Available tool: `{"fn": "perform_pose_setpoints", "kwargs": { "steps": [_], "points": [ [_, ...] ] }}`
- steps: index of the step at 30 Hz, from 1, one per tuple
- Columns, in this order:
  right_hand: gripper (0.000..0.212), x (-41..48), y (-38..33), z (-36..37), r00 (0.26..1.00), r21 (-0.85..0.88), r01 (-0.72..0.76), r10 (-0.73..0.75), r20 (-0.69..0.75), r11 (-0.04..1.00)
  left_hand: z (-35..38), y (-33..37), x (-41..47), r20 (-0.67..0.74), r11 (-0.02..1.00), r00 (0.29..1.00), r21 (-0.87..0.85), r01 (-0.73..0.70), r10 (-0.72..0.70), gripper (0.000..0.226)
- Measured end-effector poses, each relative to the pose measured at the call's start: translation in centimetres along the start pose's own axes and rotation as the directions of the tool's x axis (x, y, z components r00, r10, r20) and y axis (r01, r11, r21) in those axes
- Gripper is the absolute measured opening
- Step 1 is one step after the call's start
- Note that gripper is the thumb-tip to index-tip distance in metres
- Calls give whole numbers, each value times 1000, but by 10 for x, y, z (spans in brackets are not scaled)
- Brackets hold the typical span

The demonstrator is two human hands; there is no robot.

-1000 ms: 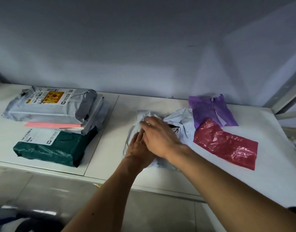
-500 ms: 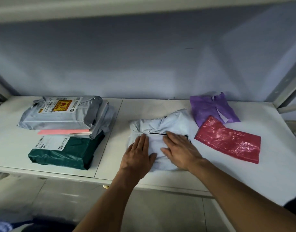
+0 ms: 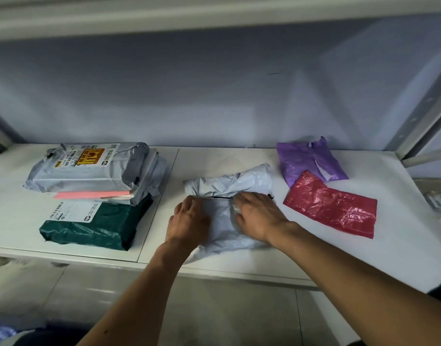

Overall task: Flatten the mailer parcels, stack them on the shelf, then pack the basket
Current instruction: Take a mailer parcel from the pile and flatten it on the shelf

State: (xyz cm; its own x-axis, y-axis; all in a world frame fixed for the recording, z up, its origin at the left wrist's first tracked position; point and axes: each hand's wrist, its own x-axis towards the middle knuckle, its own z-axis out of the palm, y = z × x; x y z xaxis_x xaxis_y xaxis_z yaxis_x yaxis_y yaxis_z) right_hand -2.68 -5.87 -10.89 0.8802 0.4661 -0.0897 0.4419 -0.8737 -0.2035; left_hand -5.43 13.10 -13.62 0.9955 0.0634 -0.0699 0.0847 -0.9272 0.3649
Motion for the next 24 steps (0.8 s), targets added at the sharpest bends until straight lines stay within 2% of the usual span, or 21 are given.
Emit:
{"fn": "perform_pose_setpoints", "kwargs": {
  "steps": [3, 7, 10, 16, 19, 22, 24],
  "points": [
    [45, 11, -2, 4, 994, 68, -43, 36, 101, 997, 5, 0, 1, 85, 999, 995, 10, -51, 50, 62],
    [62, 14, 16, 15, 962, 74, -154, 133, 237, 985, 3, 4, 6, 163, 999, 986, 22, -33, 29, 73],
    [70, 17, 15, 17, 964, -23, -142, 144, 222, 990, 2, 3, 9, 165, 1000, 986, 3, -8, 8, 74],
    [60, 25, 8, 16, 966, -81, -150, 163, 200, 985, 4, 6, 13, 192, 1000, 981, 23, 4, -8, 76],
    [64, 22, 7, 16, 964, -88, -156, 171, 202, 984, 1, 7, 10, 196, 1000, 981, 14, 1, -4, 74],
    [66, 16, 4, 13, 979, -43, -157, 161, 122, 987, -1, 11, 4, 196, 999, 980, 53, 10, -20, 66],
    [60, 10, 1, 7, 992, -34, -117, 118, 34, 993, -1, 15, 2, 176, 997, 983, 63, 33, -44, 56]
  ]
}}
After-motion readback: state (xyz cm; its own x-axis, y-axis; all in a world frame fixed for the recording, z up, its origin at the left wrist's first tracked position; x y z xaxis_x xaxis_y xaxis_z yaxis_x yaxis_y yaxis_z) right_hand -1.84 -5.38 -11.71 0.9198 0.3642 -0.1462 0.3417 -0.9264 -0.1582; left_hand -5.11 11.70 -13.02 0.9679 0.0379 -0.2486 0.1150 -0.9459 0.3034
